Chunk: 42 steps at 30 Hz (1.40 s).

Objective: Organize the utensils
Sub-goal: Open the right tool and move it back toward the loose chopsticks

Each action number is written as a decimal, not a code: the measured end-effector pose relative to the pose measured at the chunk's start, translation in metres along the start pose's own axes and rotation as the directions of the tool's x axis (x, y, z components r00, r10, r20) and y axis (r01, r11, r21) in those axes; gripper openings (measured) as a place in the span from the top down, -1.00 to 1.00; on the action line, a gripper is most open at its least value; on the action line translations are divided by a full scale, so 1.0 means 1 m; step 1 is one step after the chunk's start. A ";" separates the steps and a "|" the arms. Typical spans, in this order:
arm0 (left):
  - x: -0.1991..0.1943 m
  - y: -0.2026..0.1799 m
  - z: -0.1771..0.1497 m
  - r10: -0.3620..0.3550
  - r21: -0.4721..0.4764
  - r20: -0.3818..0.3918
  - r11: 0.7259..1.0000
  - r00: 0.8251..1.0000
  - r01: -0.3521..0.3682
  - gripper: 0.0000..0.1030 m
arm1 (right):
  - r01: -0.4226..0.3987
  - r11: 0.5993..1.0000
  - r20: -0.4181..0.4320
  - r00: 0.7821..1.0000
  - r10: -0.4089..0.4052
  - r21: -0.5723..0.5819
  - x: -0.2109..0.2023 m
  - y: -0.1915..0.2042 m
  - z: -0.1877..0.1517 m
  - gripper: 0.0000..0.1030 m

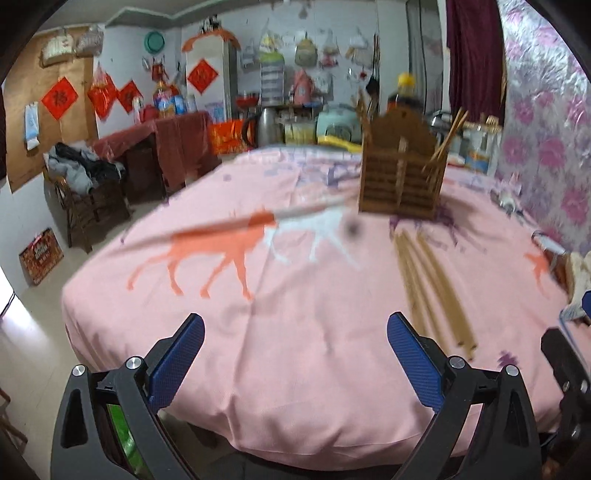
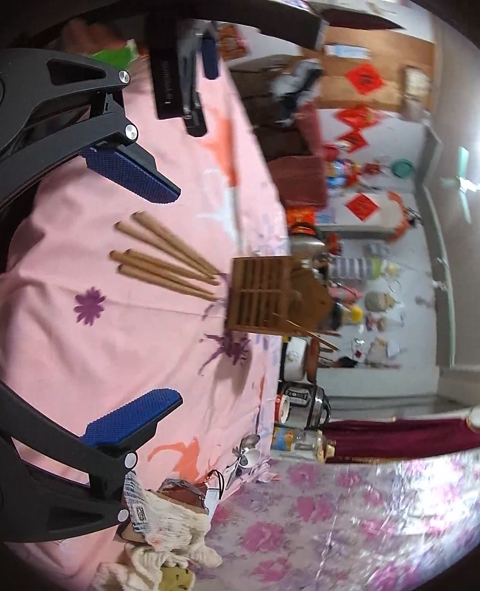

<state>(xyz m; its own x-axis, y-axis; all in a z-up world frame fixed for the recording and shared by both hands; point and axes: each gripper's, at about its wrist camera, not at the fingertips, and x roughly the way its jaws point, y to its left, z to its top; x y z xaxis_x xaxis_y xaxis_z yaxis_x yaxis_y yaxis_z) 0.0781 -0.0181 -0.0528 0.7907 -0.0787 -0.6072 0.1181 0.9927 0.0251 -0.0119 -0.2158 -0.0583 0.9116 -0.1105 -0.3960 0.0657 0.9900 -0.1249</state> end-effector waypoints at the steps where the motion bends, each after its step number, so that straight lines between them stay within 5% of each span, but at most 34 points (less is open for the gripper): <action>1: 0.006 0.000 -0.002 0.002 0.003 -0.016 1.000 1.000 -0.002 -0.89 | -0.008 1.000 -0.031 0.999 0.007 -0.021 0.007 0.002 -0.006 -0.88; 10: 0.035 -0.001 -0.016 -0.001 0.010 -0.108 1.000 0.994 0.003 -0.89 | -0.022 1.000 -0.157 0.987 0.023 0.003 0.034 -0.004 -0.022 -0.83; 20: 0.053 0.007 -0.022 0.002 -0.018 -0.168 1.000 0.986 -0.005 -0.89 | -0.035 0.997 -0.282 0.958 0.054 0.073 0.069 -0.014 -0.031 -0.23; 27: 0.055 0.005 -0.023 0.013 -0.008 -0.164 1.000 0.986 -0.015 -0.89 | -0.021 0.999 -0.270 0.962 0.029 0.034 0.085 -0.004 -0.025 -0.08; 29: 0.055 0.005 -0.023 0.013 -0.008 -0.163 1.000 0.986 -0.015 -0.89 | 0.038 0.994 -0.276 0.961 -0.008 0.106 0.087 -0.021 -0.025 0.02; 33: 0.054 0.002 -0.023 -0.004 0.003 -0.158 1.000 0.987 0.004 -0.89 | 0.025 0.977 -0.255 0.966 0.031 0.211 0.078 -0.043 -0.028 0.02; 42: 0.054 -0.041 -0.024 -0.056 0.175 -0.108 0.982 0.993 0.075 -0.89 | -0.008 0.960 -0.241 0.967 0.079 0.280 0.076 -0.052 -0.033 -0.02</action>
<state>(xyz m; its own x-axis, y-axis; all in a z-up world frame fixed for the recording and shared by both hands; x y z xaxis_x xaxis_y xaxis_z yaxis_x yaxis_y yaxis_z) 0.1013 -0.0611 -0.1053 0.7135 -0.1242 -0.6896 0.2801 0.9527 0.1181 0.0411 -0.2788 -0.1118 0.7890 -0.0503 -0.6123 0.1691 0.9759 0.1377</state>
